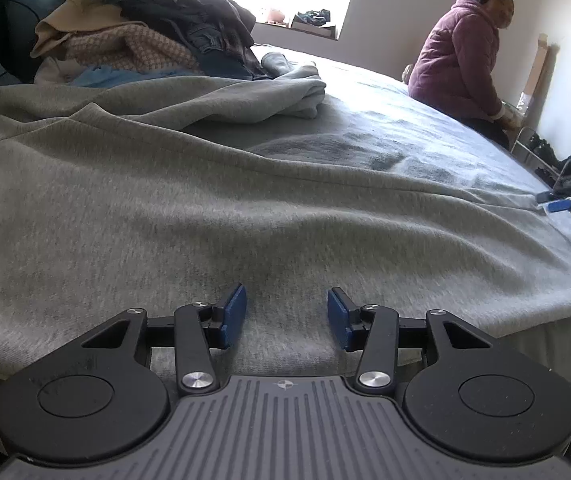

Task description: Fold clothes

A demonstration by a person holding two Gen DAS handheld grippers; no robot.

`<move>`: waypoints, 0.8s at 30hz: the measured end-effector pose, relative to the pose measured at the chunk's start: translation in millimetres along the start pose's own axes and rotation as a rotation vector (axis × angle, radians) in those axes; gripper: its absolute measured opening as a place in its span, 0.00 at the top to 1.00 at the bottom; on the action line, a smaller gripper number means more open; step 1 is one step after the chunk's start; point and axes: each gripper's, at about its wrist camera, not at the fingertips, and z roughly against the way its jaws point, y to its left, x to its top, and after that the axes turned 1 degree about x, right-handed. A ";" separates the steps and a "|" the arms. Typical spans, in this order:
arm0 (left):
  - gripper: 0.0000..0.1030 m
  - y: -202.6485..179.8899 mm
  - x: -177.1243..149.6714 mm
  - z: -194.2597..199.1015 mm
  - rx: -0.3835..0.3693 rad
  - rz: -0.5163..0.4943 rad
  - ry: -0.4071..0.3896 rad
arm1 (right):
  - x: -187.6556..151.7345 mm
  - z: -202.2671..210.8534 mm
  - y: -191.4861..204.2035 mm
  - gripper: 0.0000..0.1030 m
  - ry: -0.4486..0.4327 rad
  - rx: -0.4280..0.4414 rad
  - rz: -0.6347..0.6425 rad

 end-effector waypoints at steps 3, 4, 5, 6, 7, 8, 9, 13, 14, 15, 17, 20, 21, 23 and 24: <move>0.55 0.4 -0.4 -1.4 0.000 -0.003 0.000 | -1.6 -14.9 -7.0 0.70 0.014 0.059 -0.026; 0.55 0.4 -0.6 -1.7 0.000 -0.003 0.000 | -3.4 -14.5 -6.7 0.82 -0.003 0.058 -0.018; 0.55 0.2 -0.6 -2.1 0.000 -0.005 0.000 | -5.2 -9.8 -7.2 0.84 -0.033 0.069 -0.019; 0.55 0.0 -0.7 -2.5 0.001 -0.008 0.000 | -7.0 -4.5 -7.7 0.86 -0.065 0.073 -0.020; 0.55 -0.2 -0.8 -2.6 0.001 -0.012 0.001 | -8.9 1.3 -8.6 0.86 -0.099 0.064 -0.023; 0.55 -0.1 -0.8 -2.8 0.002 -0.015 0.001 | -10.2 3.1 -10.5 0.86 -0.121 0.055 -0.027; 0.55 -0.4 -0.8 -3.0 0.003 -0.018 0.003 | -11.1 0.9 -13.8 0.86 -0.126 0.049 -0.038; 0.55 -1.4 -1.1 -3.3 0.009 -0.028 0.004 | -16.1 -14.2 -25.3 0.86 -0.140 0.022 -0.083; 0.55 -1.4 -1.2 -3.3 0.009 -0.030 0.004 | -17.3 -17.4 -27.8 0.85 -0.147 0.013 -0.093; 0.55 -1.5 -1.2 -3.4 0.010 -0.033 0.005 | -17.6 -17.2 -30.4 0.87 -0.163 0.000 -0.102; 0.55 -1.2 -1.2 -3.5 0.008 -0.038 0.005 | -15.9 -10.1 -39.2 0.85 -0.192 -0.078 -0.137; 0.55 -0.8 -0.9 -3.4 0.003 -0.041 0.005 | -15.6 21.8 -59.1 0.81 -0.222 -0.082 -0.235; 0.55 -0.8 -0.9 -2.8 0.003 -0.041 0.004 | -18.4 37.0 -55.1 0.81 -0.225 -0.051 -0.221; 0.55 -1.3 -1.2 -1.6 0.003 -0.040 0.002 | -25.1 66.5 -42.7 0.81 -0.226 0.013 -0.174; 0.55 -1.8 -1.0 -0.3 0.007 -0.041 0.001 | -32.2 78.3 -25.3 0.81 -0.211 0.055 -0.109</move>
